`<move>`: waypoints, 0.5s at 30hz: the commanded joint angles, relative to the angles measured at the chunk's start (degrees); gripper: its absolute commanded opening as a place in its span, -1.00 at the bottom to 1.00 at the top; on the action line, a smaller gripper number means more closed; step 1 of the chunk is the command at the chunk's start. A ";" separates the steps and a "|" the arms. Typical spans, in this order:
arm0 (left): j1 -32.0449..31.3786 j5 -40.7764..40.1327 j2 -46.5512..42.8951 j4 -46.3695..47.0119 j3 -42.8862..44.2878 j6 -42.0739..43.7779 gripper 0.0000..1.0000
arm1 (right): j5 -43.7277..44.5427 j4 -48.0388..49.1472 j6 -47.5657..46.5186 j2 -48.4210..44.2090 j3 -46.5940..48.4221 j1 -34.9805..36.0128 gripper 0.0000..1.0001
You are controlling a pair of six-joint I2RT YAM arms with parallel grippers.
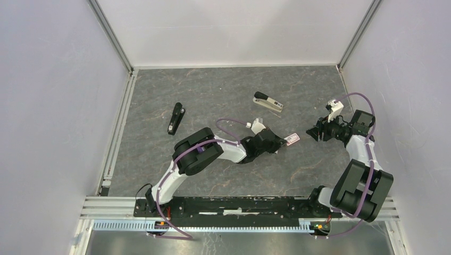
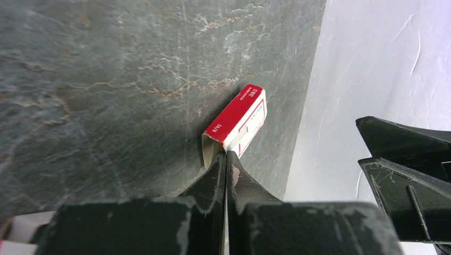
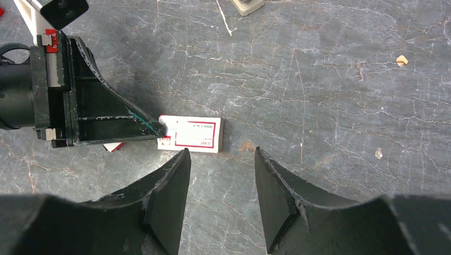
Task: Unload the staples from the stapler
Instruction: Pick up the shell from the center of the board.
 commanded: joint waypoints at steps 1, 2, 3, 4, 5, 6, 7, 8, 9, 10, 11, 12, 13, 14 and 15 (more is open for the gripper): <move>0.72 0.08 -2.14 6.55 -2.91 -0.50 -0.96 | -1.77 -0.53 -1.11 -1.55 -0.28 -0.42 0.08; 0.88 0.09 -3.19 7.77 -3.87 0.42 -0.96 | -1.81 -0.61 -1.31 -1.70 -0.27 -0.42 0.08; 0.91 0.18 -4.25 8.87 -4.76 1.75 -0.96 | -1.94 -0.85 -1.53 -1.87 -0.20 -0.43 0.08; 0.86 0.22 -5.52 10.24 -5.89 3.20 -0.96 | -2.15 -1.12 -1.94 -2.13 -0.11 -0.42 0.08; 0.89 0.36 -6.92 11.21 -7.04 4.97 -0.96 | -2.45 -1.50 -2.42 -2.39 -0.06 -0.43 0.08; 0.91 0.68 -8.23 11.52 -7.94 6.62 -0.96 | -2.75 -1.89 -2.87 -2.69 0.06 -0.44 0.08; 1.00 1.11 -9.98 11.46 -8.95 8.69 -0.96 | -3.30 -2.46 -3.57 -3.02 0.22 -0.47 0.09; 1.10 1.66 -11.36 10.56 -9.67 10.78 -0.96 | -3.86 -3.27 -4.39 -3.43 0.41 -0.47 0.09; 1.11 2.26 -13.30 9.40 -10.42 12.64 -0.96 | -4.50 -3.97 -5.18 -3.77 0.73 -0.42 0.10; 1.14 2.61 -15.25 7.53 -11.15 14.71 -0.96 | -5.19 -5.02 -6.02 -4.04 0.98 -0.44 0.11; 1.09 3.09 -17.01 5.64 -11.68 16.21 -0.96 | -5.82 -5.74 -6.69 -4.30 1.28 -0.42 0.12; 1.10 3.44 -19.00 3.44 -12.31 18.01 -0.96 | -6.60 -6.87 -7.78 -4.41 1.53 -0.44 0.12; 1.16 3.57 -20.72 1.48 -12.75 19.55 -0.96 | -7.11 -7.96 -8.80 -4.57 1.89 -0.43 0.13; 1.10 3.83 -22.88 -0.60 -13.28 21.43 -0.96 | -7.69 -8.74 -9.51 -4.70 2.20 -0.43 0.13; 1.10 3.99 -24.90 -2.56 -13.90 23.29 -0.96 | -8.01 -9.40 -10.10 -4.76 2.42 -0.42 0.13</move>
